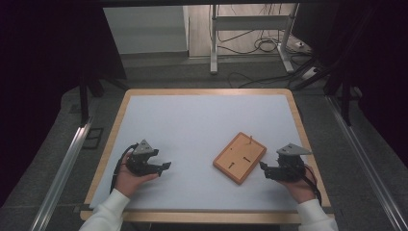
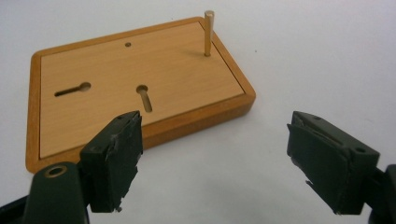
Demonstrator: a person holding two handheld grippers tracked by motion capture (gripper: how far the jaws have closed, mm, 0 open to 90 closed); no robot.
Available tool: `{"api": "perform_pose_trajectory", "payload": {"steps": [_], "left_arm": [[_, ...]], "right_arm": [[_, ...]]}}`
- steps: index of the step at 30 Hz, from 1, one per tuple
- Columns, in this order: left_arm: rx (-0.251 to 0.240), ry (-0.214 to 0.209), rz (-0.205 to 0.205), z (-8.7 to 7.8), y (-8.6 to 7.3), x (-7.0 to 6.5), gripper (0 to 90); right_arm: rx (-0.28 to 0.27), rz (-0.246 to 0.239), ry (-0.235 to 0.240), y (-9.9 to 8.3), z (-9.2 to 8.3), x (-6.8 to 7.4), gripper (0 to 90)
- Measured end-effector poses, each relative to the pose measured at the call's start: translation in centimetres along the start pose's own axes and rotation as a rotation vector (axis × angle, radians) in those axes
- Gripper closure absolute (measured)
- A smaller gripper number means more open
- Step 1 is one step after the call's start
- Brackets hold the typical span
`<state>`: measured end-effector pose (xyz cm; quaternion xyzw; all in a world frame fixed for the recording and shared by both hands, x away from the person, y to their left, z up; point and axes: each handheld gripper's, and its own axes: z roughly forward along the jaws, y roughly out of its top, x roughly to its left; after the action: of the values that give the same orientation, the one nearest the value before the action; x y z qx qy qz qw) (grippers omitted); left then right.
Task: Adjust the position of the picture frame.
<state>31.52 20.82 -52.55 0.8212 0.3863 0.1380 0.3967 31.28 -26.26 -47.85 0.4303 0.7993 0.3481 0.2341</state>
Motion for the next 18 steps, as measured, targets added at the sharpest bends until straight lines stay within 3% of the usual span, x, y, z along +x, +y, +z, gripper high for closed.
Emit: {"api": "perform_pose_trajectory", "payload": {"steps": [18], "left_arm": [[0.001, -0.003, 0.002, 0.0, 0.0, 0.0, 24.0]], "right_arm": [[-0.009, -0.014, 0.001, 1.9, 1.3, 0.1, 22.2]]}}
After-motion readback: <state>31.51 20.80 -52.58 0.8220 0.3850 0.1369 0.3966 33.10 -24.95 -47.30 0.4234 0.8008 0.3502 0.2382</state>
